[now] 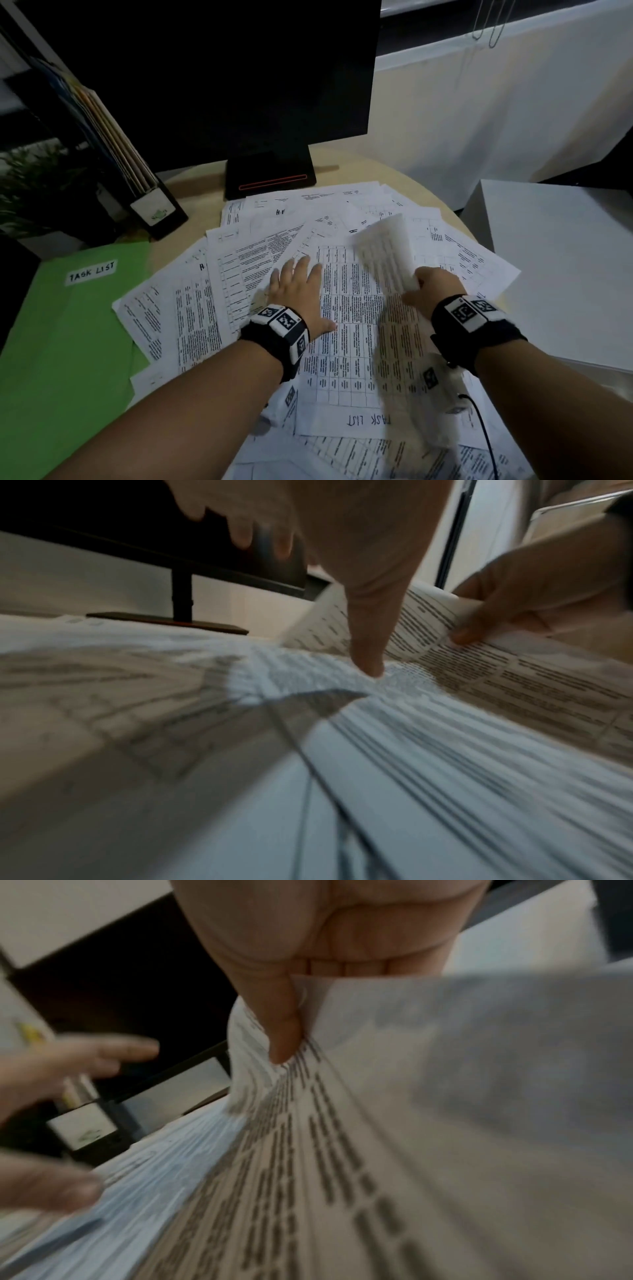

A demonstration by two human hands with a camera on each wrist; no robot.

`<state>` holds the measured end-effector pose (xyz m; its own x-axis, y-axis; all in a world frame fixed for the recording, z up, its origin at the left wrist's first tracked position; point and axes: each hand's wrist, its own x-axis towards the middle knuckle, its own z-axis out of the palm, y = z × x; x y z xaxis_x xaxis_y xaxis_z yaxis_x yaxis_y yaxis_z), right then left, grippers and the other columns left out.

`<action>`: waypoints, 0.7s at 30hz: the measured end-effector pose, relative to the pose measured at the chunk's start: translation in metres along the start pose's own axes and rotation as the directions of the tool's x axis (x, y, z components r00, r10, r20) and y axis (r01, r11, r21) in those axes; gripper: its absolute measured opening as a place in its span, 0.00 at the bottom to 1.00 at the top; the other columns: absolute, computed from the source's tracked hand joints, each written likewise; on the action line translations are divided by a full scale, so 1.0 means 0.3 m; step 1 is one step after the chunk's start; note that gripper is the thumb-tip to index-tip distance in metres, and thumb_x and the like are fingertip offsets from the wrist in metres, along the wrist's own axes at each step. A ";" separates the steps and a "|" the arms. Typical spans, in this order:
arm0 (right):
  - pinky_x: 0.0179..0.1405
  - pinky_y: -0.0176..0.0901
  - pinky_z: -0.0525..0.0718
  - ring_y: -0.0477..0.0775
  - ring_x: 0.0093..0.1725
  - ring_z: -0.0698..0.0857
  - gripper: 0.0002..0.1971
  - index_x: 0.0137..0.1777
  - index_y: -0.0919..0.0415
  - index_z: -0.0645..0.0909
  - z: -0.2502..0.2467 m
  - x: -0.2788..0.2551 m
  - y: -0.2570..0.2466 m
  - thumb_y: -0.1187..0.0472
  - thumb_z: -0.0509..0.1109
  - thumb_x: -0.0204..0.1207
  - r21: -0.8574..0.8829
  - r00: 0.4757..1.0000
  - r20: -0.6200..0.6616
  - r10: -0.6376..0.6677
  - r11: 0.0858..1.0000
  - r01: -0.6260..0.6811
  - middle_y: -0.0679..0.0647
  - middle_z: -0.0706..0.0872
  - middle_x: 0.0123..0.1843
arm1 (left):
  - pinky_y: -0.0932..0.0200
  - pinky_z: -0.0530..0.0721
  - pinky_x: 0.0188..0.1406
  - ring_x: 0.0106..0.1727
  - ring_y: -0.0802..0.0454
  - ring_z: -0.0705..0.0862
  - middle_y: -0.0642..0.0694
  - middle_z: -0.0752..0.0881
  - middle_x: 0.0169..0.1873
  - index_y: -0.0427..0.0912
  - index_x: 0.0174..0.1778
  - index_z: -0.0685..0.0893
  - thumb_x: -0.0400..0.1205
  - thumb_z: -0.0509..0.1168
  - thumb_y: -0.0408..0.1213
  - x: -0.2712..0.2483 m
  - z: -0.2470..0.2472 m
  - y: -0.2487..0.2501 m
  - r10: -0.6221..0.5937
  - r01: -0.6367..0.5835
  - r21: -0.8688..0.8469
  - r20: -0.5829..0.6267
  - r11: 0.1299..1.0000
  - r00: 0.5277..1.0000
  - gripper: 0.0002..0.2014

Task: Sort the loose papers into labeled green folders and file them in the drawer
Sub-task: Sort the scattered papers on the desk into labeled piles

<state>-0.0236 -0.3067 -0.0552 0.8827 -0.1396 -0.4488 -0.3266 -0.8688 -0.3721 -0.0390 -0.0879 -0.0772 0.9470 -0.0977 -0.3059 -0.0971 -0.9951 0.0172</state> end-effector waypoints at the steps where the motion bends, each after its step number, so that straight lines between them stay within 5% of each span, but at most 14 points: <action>1: 0.28 0.36 0.70 0.54 0.38 0.79 0.12 0.34 0.57 0.71 -0.005 -0.010 -0.018 0.60 0.71 0.75 -0.031 0.999 0.007 -0.052 0.998 0.052 0.51 0.77 0.33 | 0.40 0.31 0.78 0.83 0.43 0.35 0.50 0.36 0.82 0.52 0.83 0.38 0.71 0.68 0.64 -0.012 -0.013 0.001 0.027 -0.027 0.007 -0.047 1.000 0.999 0.55; 4: 0.39 0.37 0.74 0.53 0.43 0.81 0.06 0.38 0.53 0.77 -0.007 -0.038 -0.078 0.59 0.68 0.76 -0.107 0.984 0.065 -0.168 0.979 0.174 0.51 0.80 0.38 | 0.39 0.16 0.67 0.77 0.46 0.23 0.55 0.24 0.77 0.61 0.76 0.26 0.78 0.61 0.62 -0.042 -0.076 0.032 0.175 -0.165 0.070 -0.175 0.984 0.969 0.49; 6: 0.42 0.37 0.75 0.51 0.46 0.82 0.02 0.45 0.53 0.83 0.002 -0.057 -0.109 0.57 0.69 0.77 -0.121 0.964 0.090 -0.250 0.958 0.260 0.50 0.83 0.42 | 0.35 0.15 0.63 0.80 0.45 0.28 0.54 0.34 0.81 0.64 0.79 0.38 0.80 0.62 0.52 -0.032 -0.120 0.063 0.267 -0.234 0.193 -0.167 0.953 0.949 0.42; 7: 0.43 0.37 0.75 0.51 0.48 0.83 0.05 0.49 0.54 0.84 0.010 -0.064 -0.119 0.56 0.69 0.77 -0.127 0.954 0.100 -0.282 0.947 0.293 0.50 0.83 0.44 | 0.32 0.18 0.65 0.82 0.45 0.37 0.53 0.50 0.82 0.62 0.79 0.52 0.79 0.64 0.45 -0.022 -0.140 0.080 0.279 -0.246 0.236 -0.119 0.940 0.953 0.35; 9: 0.48 0.37 0.77 0.51 0.53 0.84 0.09 0.54 0.54 0.85 0.027 -0.064 -0.111 0.54 0.72 0.75 -0.065 0.953 0.116 -0.280 0.955 0.289 0.50 0.84 0.48 | 0.27 0.30 0.74 0.75 0.45 0.69 0.52 0.82 0.63 0.56 0.61 0.79 0.79 0.63 0.35 -0.002 -0.172 0.105 0.213 -0.215 0.262 0.037 0.941 0.976 0.16; 11: 0.51 0.38 0.77 0.53 0.57 0.83 0.16 0.59 0.54 0.84 0.029 -0.063 -0.076 0.52 0.75 0.73 -0.064 0.956 0.183 -0.229 0.968 0.244 0.50 0.84 0.52 | 0.30 0.43 0.78 0.56 0.49 0.83 0.54 0.86 0.44 0.50 0.46 0.81 0.80 0.61 0.33 0.009 -0.192 0.092 0.127 -0.157 0.246 0.134 0.957 0.983 0.07; 14: 0.52 0.40 0.77 0.56 0.60 0.82 0.20 0.63 0.58 0.82 0.014 -0.062 -0.004 0.51 0.75 0.73 -0.298 0.944 0.309 -0.112 0.932 0.208 0.53 0.84 0.59 | 0.35 0.51 0.78 0.57 0.50 0.83 0.52 0.86 0.49 0.49 0.51 0.82 0.80 0.59 0.32 0.007 -0.208 0.021 0.027 -0.061 0.213 0.160 0.975 0.987 0.11; 16: 0.48 0.39 0.76 0.54 0.54 0.82 0.17 0.61 0.58 0.83 0.000 -0.067 0.035 0.52 0.73 0.74 -0.383 0.941 0.330 -0.076 0.900 0.207 0.53 0.84 0.55 | 0.35 0.53 0.77 0.59 0.49 0.82 0.51 0.86 0.51 0.49 0.54 0.82 0.79 0.59 0.32 0.000 -0.209 -0.028 -0.045 0.002 0.200 0.210 0.980 0.977 0.13; 19: 0.45 0.37 0.73 0.51 0.47 0.79 0.02 0.45 0.52 0.83 -0.009 -0.074 0.067 0.56 0.70 0.76 -0.304 0.961 0.245 -0.126 0.931 0.200 0.51 0.81 0.47 | 0.32 0.51 0.77 0.67 0.47 0.78 0.51 0.82 0.61 0.51 0.64 0.76 0.75 0.65 0.36 -0.006 -0.173 -0.052 -0.056 0.011 0.229 0.192 0.973 0.980 0.21; 21: 0.46 0.37 0.75 0.52 0.49 0.81 0.04 0.47 0.51 0.84 0.000 -0.081 0.057 0.59 0.68 0.77 -0.182 0.965 0.174 -0.197 0.956 0.229 0.51 0.85 0.49 | 0.32 0.48 0.78 0.75 0.49 0.70 0.53 0.73 0.72 0.55 0.74 0.68 0.73 0.71 0.43 -0.019 -0.142 -0.020 0.076 -0.093 0.195 0.091 0.976 0.993 0.33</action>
<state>-0.0506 -0.3182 -0.0507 0.8570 0.1197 -0.5012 -0.0491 -0.9493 -0.3106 -0.0308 -0.0821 -0.0349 0.9051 -0.1717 -0.3891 -0.2425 -0.9599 -0.1406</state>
